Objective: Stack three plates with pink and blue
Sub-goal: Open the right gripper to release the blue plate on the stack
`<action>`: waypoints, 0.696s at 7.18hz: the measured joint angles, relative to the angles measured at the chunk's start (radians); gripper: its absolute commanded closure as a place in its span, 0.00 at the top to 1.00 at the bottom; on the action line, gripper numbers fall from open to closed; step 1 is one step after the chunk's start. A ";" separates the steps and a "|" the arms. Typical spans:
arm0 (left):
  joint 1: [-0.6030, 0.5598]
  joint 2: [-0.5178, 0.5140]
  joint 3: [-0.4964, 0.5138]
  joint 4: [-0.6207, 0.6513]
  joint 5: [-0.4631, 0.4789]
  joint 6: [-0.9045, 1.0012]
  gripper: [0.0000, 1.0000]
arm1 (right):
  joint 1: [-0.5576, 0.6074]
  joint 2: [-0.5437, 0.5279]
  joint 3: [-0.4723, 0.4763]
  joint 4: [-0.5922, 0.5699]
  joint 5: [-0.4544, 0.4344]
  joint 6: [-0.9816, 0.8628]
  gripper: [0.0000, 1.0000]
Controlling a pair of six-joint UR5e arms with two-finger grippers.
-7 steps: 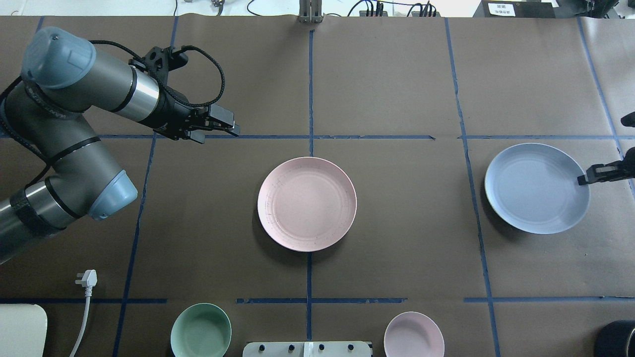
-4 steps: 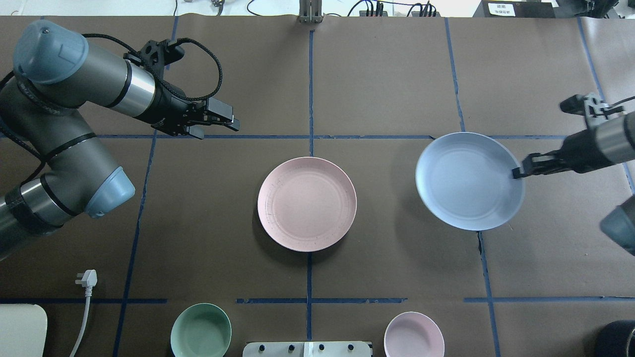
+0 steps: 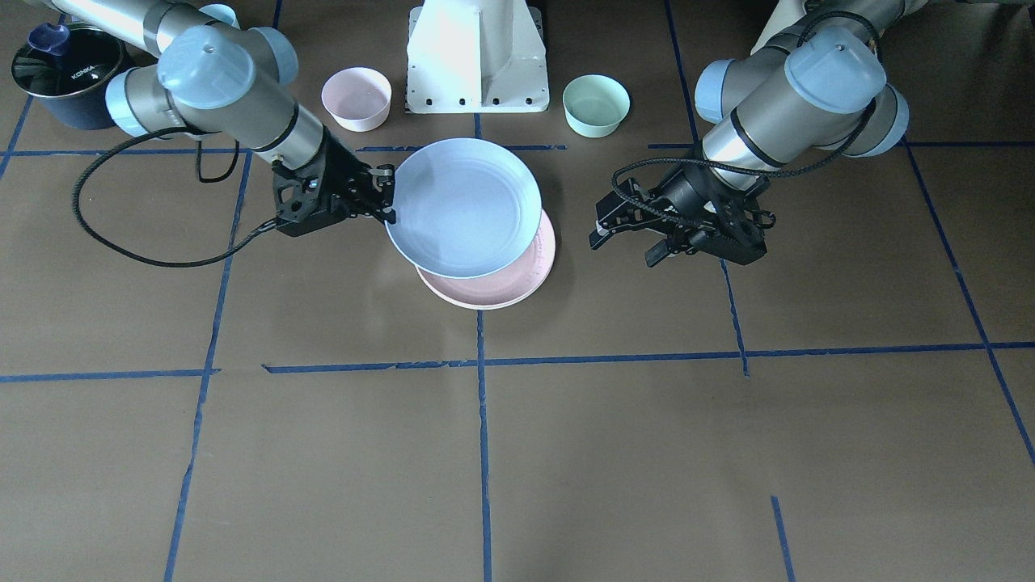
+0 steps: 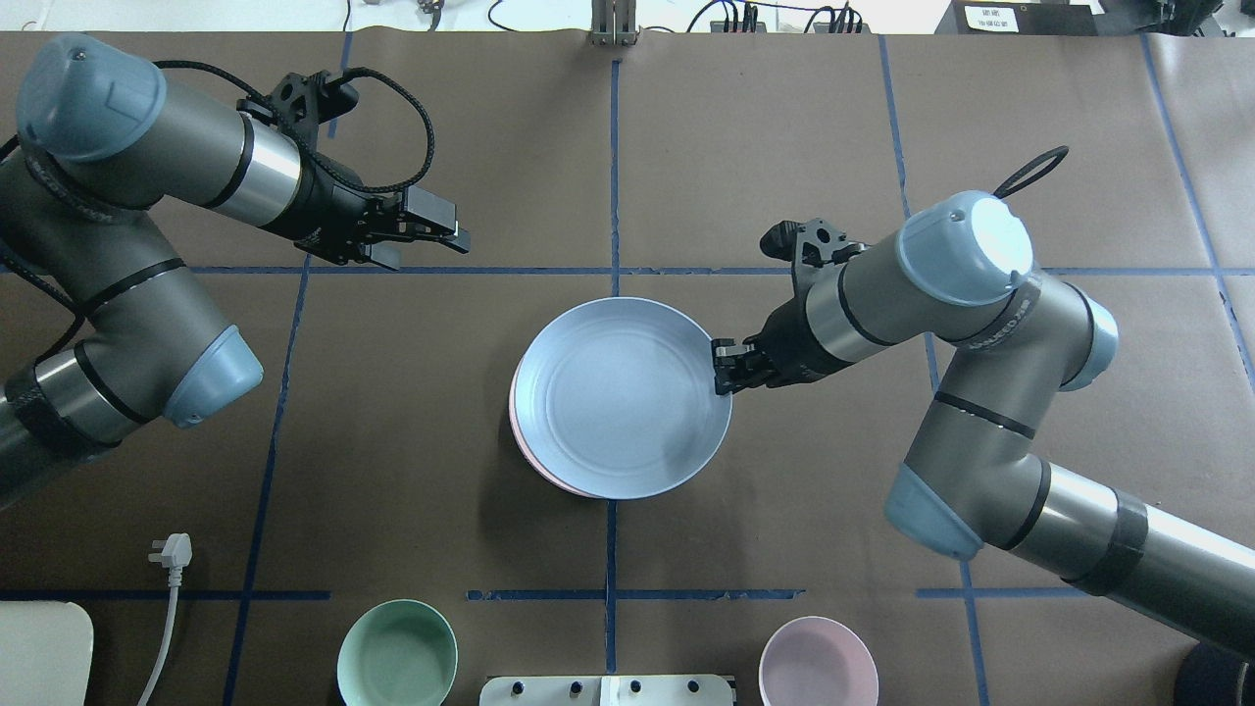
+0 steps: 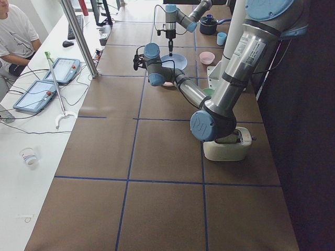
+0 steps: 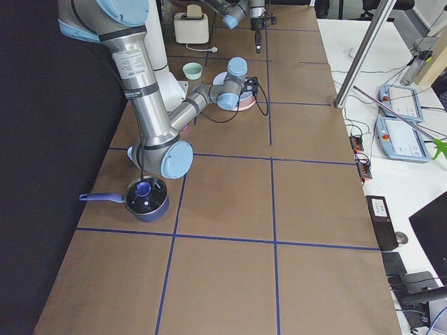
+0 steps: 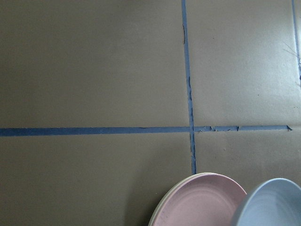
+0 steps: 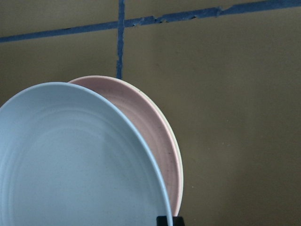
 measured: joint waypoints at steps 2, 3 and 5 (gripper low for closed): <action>0.000 -0.001 0.000 0.000 0.000 -0.004 1.00 | -0.023 0.016 -0.022 -0.024 -0.028 0.000 0.32; 0.001 -0.001 0.000 0.000 0.000 -0.004 1.00 | -0.025 0.019 -0.034 -0.025 -0.035 0.001 0.99; -0.001 0.000 0.000 0.001 0.000 -0.003 1.00 | -0.025 0.027 -0.040 -0.024 -0.058 0.011 1.00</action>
